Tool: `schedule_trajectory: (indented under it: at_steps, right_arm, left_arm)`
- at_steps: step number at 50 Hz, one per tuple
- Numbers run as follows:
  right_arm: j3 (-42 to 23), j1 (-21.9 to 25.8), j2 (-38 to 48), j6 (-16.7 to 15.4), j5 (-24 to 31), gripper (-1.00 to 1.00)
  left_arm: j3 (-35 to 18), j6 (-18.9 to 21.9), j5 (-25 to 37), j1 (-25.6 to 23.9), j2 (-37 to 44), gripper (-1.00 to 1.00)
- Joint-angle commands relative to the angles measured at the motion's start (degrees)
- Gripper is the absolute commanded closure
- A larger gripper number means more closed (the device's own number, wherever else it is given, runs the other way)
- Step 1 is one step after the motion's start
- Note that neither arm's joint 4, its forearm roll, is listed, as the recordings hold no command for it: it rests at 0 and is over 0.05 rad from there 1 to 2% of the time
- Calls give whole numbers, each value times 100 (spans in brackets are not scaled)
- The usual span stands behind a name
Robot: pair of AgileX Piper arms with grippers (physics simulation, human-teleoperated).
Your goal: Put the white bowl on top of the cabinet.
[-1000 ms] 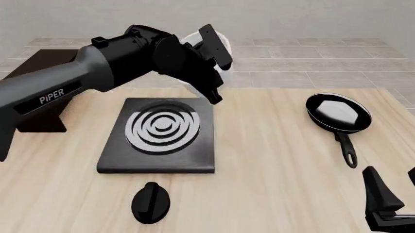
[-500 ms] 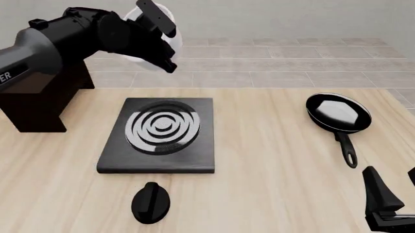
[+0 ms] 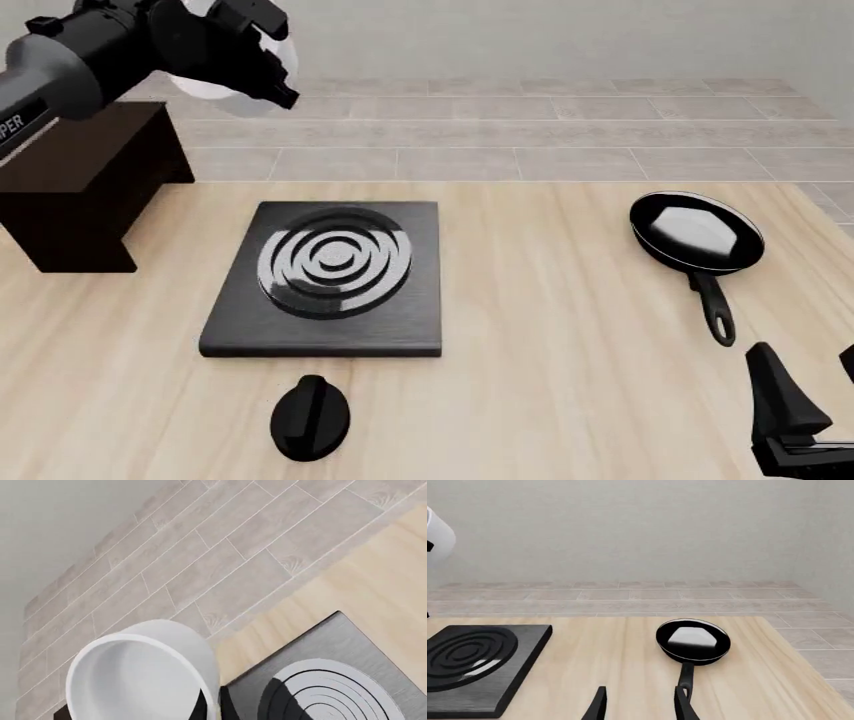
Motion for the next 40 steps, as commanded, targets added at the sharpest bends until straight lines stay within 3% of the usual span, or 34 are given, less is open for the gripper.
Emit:
schedule_trajectory:
  at_steps: [1, 9, 12, 14, 24, 28, 36, 40]
  right_arm:
    - [0, -1, -3, -2, 2, -100]
    - [0, 0, -1, 0, 0, -100]
    - [0, -2, -3, -2, 2, -100]
    - [0, 0, -1, 0, 0, -100]
    - [0, 1, -1, -2, 0, -100]
    - [0, 0, -4, -2, 2, -100]
    - [0, 1, 1, -2, -1, -100]
    - [0, 1, -1, -1, 1, -100]
  left_arm:
    - [-477, 195, -45, 534, 165, 100]
    - [-285, 396, -282, 1037, 156, 100]
    - [-316, 222, -300, 1168, 193, 100]
    - [-67, 386, -479, 1218, 163, 100]
    - [214, 579, -806, 1720, 155, 100]
    - [95, 545, -789, 2041, 266, 100]
    - [38, 519, -836, 2149, 341, 100]
    - [-384, 363, -590, 2324, 577, 100]
